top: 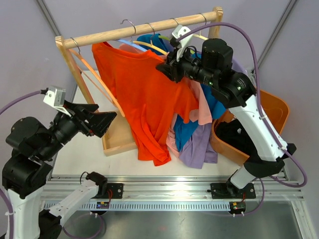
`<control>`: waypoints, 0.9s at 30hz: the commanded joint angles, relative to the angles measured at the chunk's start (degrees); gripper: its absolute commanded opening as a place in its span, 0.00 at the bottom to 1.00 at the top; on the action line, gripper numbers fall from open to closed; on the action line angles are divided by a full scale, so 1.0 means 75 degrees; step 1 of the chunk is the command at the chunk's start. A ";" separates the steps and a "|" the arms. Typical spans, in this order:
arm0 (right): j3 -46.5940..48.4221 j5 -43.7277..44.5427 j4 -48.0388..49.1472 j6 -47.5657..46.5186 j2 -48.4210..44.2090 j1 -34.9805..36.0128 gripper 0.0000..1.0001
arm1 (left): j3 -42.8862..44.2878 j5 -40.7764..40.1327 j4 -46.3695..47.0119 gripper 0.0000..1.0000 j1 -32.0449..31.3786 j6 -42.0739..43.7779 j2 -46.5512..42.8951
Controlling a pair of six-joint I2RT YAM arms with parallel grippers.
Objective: Remove the t-shirt from the hanger
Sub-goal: Grab a hanger with a tshirt on it with the right arm, then remove the tshirt from the hanger
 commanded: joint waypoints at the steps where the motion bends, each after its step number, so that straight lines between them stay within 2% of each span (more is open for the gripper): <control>1: -0.0273 -0.0314 0.0965 -0.0282 -0.0896 0.0021 0.00 | 0.0668 -0.0011 0.0436 0.99 -0.0007 0.0554 0.0421; 8: -0.1445 -0.0549 0.0556 -0.0538 -0.1740 -0.0015 0.00 | 0.1524 0.0188 0.0424 0.99 -0.0007 0.1396 0.1301; 15: -0.2465 -0.0818 -0.0382 -0.1277 -0.2584 -0.0143 0.00 | 0.2205 0.0422 0.0400 0.93 -0.0007 0.2382 0.1934; 22: -0.3427 -0.1204 -0.0816 -0.1875 -0.3381 -0.0600 0.00 | 0.1762 0.1404 0.0786 0.79 -0.0007 0.3446 0.2262; 24: -0.3567 -0.1554 -0.1027 -0.2004 -0.3475 -0.0892 0.00 | 0.1585 0.1954 0.1008 0.77 -0.0042 0.3775 0.2309; 27: -0.3743 -0.2024 -0.1331 -0.2262 -0.3639 -0.1233 0.00 | 0.1420 0.2227 0.1034 0.76 -0.0334 0.4490 0.2496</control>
